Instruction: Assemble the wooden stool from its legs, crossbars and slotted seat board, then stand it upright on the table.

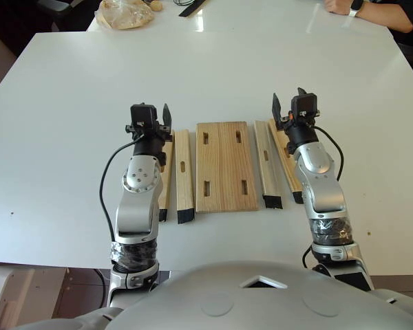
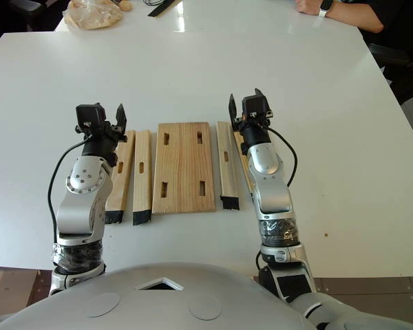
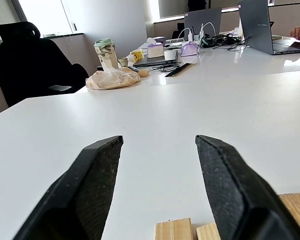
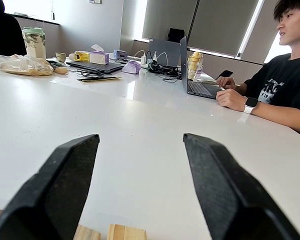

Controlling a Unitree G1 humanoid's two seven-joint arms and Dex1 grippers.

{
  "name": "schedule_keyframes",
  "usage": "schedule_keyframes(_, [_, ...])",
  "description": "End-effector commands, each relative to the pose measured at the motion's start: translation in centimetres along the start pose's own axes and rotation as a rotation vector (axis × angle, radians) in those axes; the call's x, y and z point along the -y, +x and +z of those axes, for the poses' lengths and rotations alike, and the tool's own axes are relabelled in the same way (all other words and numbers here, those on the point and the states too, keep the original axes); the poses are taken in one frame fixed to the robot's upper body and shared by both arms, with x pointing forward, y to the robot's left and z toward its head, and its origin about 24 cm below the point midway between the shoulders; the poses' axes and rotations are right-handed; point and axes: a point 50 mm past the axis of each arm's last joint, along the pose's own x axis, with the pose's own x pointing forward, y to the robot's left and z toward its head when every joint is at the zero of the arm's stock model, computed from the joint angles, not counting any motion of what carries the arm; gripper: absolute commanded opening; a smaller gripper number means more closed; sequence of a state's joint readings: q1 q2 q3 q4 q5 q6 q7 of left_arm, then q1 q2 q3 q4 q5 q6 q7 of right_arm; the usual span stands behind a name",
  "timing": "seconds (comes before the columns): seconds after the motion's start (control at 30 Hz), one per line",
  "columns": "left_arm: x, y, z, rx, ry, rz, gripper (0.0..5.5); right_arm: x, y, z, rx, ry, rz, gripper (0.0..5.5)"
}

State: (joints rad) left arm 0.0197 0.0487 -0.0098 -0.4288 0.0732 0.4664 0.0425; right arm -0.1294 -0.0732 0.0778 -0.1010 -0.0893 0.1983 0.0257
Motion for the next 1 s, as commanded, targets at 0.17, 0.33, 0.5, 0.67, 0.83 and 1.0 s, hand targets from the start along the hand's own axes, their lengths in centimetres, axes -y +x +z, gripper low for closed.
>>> schedule_keyframes(0.17, [0.0,-0.4,0.0,-0.014,0.035,-0.026,2.73,0.1,-0.2,-0.2,-0.014,-0.003,-0.015,3.11])
schedule_keyframes(0.33, [-1.3,-3.4,0.2,-0.139,0.029,-0.119,2.73,0.4,-1.3,-0.8,-0.036,0.017,-0.077,3.11])
schedule_keyframes(0.5, [-2.7,-7.7,1.7,-0.255,0.118,-0.277,2.73,0.7,-3.7,-1.6,-0.082,0.027,-0.161,3.11])
schedule_keyframes(0.67, [-6.4,-8.9,1.3,-0.445,0.199,-0.270,2.73,0.9,-6.1,-2.0,-0.121,0.038,-0.263,3.11])
schedule_keyframes(0.83, [-8.0,-9.9,-0.9,-0.597,0.183,-0.263,2.73,0.6,-6.6,-1.9,-0.132,0.045,-0.274,3.11])
schedule_keyframes(1.0, [-8.3,-10.4,-2.1,-0.650,0.136,-0.228,2.73,0.9,-6.5,-1.9,-0.134,0.033,-0.263,3.11])
